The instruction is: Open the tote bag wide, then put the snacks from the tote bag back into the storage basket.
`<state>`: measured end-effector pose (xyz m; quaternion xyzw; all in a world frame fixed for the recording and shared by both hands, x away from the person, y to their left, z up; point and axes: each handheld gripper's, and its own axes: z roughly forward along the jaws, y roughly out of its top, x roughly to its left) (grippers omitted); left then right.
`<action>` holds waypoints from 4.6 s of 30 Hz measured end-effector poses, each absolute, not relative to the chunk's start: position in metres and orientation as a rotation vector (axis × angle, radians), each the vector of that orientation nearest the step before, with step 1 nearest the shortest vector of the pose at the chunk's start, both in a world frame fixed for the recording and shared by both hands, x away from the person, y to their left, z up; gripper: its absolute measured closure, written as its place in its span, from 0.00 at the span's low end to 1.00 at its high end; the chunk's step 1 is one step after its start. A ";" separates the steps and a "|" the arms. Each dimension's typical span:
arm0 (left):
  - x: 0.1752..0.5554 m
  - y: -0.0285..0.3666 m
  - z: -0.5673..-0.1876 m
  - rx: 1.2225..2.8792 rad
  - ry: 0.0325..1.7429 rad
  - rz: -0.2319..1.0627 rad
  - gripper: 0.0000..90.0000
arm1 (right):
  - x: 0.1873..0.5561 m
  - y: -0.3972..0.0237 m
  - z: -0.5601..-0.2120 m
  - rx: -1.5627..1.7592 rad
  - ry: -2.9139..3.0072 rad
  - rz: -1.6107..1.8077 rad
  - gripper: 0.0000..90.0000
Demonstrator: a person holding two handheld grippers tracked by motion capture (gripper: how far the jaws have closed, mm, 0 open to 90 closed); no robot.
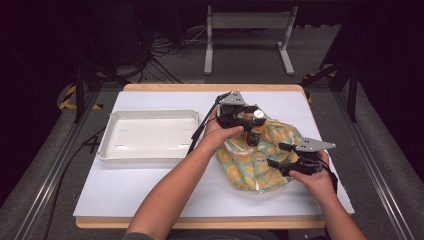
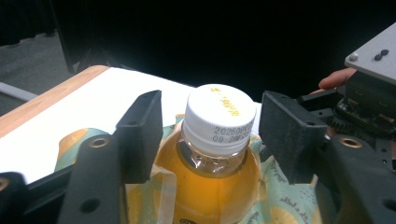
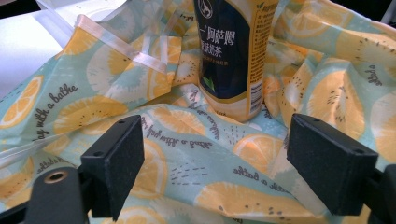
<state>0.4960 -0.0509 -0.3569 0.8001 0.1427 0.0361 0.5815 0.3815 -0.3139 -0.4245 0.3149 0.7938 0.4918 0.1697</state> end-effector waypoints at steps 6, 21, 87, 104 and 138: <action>0.496 -0.051 -0.357 1.873 0.324 0.107 0.58 | 0.382 -0.314 -0.425 0.898 2.256 1.406 0.22; 0.490 -0.056 -0.352 1.912 0.293 0.149 0.65 | 0.382 -0.315 -0.424 0.904 2.250 1.419 0.22; 0.457 0.011 -0.267 1.775 0.257 0.167 0.65 | 0.380 -0.310 -0.425 0.889 2.263 1.436 0.22; 0.456 0.064 -0.262 1.758 0.295 0.214 0.65 | 0.381 -0.309 -0.424 0.888 2.261 1.439 0.22; 0.454 0.163 -0.280 1.784 0.361 0.261 0.65 | 0.376 -0.319 -0.411 0.834 2.252 1.476 0.22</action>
